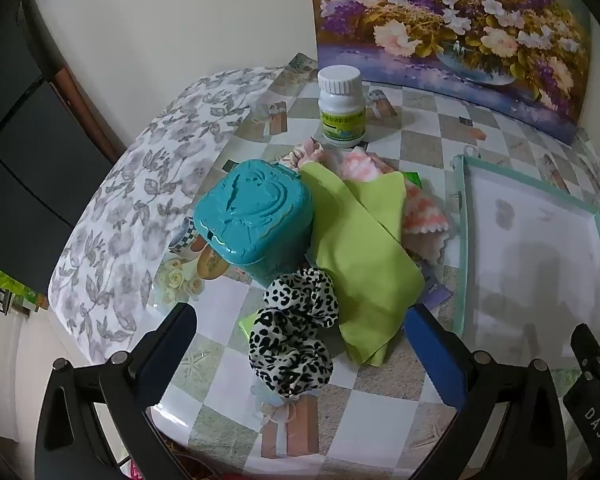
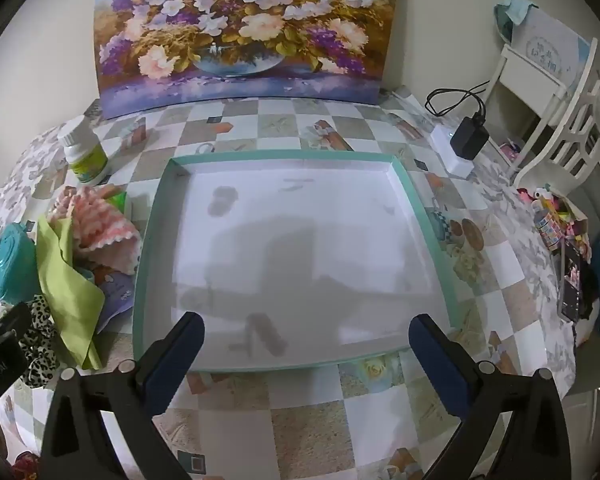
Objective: Organize soft objects
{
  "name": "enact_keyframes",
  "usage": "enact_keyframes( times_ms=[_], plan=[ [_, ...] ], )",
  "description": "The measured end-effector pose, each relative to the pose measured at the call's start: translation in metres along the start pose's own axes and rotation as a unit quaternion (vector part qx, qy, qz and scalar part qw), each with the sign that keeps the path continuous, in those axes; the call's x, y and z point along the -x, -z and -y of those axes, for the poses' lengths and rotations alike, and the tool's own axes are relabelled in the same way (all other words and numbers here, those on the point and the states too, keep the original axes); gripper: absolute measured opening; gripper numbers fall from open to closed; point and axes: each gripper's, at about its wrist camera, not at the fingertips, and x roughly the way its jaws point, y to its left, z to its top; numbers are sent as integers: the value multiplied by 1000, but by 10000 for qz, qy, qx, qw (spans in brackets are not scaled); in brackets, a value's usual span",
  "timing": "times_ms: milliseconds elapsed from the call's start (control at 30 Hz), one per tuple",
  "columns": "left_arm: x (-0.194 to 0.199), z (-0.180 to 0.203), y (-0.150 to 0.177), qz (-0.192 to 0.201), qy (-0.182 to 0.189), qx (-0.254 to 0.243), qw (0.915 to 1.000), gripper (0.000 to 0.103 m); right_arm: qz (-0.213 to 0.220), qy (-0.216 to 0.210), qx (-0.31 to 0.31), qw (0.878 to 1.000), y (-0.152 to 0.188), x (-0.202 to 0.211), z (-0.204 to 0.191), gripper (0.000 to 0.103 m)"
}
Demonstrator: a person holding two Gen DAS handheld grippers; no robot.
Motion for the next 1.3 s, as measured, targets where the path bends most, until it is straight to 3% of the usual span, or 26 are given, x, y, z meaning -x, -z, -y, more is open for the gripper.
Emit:
enact_keyframes(
  times_ms=[1300],
  plan=[
    [-9, 1, 6, -194, -45, -264, 9995, 103, 82, 40, 171, 9998, 2, 1, -5, 103]
  ],
)
